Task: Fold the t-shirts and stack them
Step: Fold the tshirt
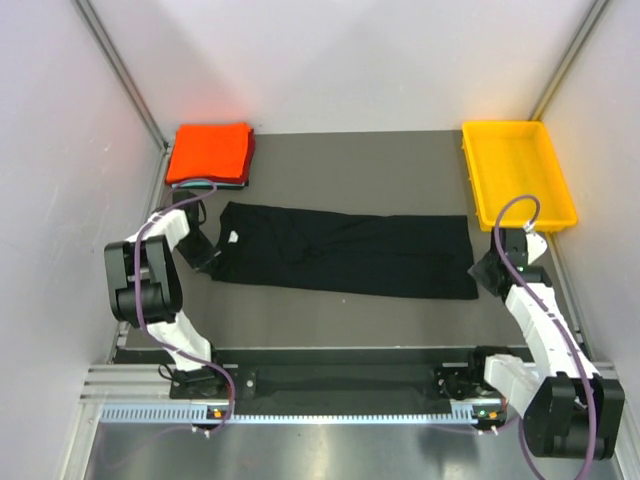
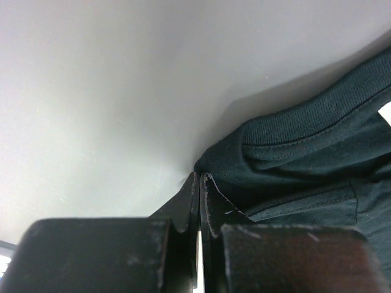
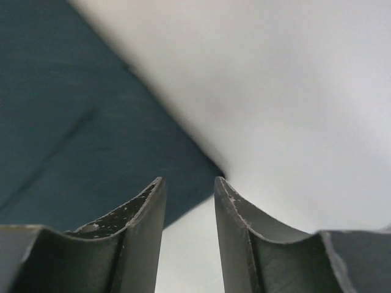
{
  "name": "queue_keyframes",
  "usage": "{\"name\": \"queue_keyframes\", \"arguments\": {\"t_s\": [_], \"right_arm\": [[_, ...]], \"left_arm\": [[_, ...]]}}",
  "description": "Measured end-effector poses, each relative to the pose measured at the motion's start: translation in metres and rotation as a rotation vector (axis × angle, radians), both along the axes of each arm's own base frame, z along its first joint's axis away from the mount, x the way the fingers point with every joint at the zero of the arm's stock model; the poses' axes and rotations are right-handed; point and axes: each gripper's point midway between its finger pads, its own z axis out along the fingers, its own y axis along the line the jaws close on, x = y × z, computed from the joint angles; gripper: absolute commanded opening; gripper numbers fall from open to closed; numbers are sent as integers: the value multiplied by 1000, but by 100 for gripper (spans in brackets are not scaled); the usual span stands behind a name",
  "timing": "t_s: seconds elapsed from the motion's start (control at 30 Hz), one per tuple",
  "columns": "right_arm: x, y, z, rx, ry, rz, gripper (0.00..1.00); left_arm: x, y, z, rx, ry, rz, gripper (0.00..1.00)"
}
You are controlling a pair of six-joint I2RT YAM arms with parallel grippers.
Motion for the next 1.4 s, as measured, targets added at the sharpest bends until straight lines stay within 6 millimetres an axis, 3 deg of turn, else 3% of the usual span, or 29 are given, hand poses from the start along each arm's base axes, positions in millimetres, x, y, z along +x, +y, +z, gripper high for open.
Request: {"name": "queue_keyframes", "arguments": {"t_s": [0.07, 0.13, 0.3, 0.43, 0.6, 0.67, 0.7, 0.8, 0.9, 1.0, 1.17, 1.27, 1.33, 1.4], "right_arm": [[11, 9, 14, 26, -40, 77, 41], [28, 27, 29, 65, -101, 202, 51], [72, 91, 58, 120, -179, 568, 52], [109, 138, 66, 120, -177, 771, 51], [132, 170, 66, 111, -152, 899, 52], [136, 182, 69, 101, -146, 950, 52], [137, 189, 71, 97, -145, 977, 52], [141, 203, 79, 86, -149, 1030, 50], [139, 196, 79, 63, -112, 985, 49], [134, 167, 70, 32, -39, 832, 50], [107, 96, 57, 32, 29, 508, 51], [79, 44, 46, 61, 47, 260, 52], [59, 22, 41, 79, 46, 119, 54], [40, 13, 36, 90, 43, 32, 55]], "left_arm": [[1, 1, 0, -7, 8, 4, 0], [2, 2, -1, -17, 16, 8, 0], [5, 4, -1, -65, 36, 30, 0], [9, 17, 1, -81, 19, 66, 0], [18, 31, 2, -80, -6, 99, 1], [19, 33, 3, -78, -11, 102, 5], [20, 33, 3, -78, -13, 101, 16], [23, 36, 6, -64, -20, 101, 25], [29, 42, 12, -40, -40, 109, 30], [34, 43, 32, -26, -102, 111, 49], [60, 27, 105, -55, -341, 72, 52], [82, -1, 147, -70, -478, -20, 52], [90, -28, 160, -97, -526, -98, 52], [95, -64, 164, -143, -549, -186, 52]]}}
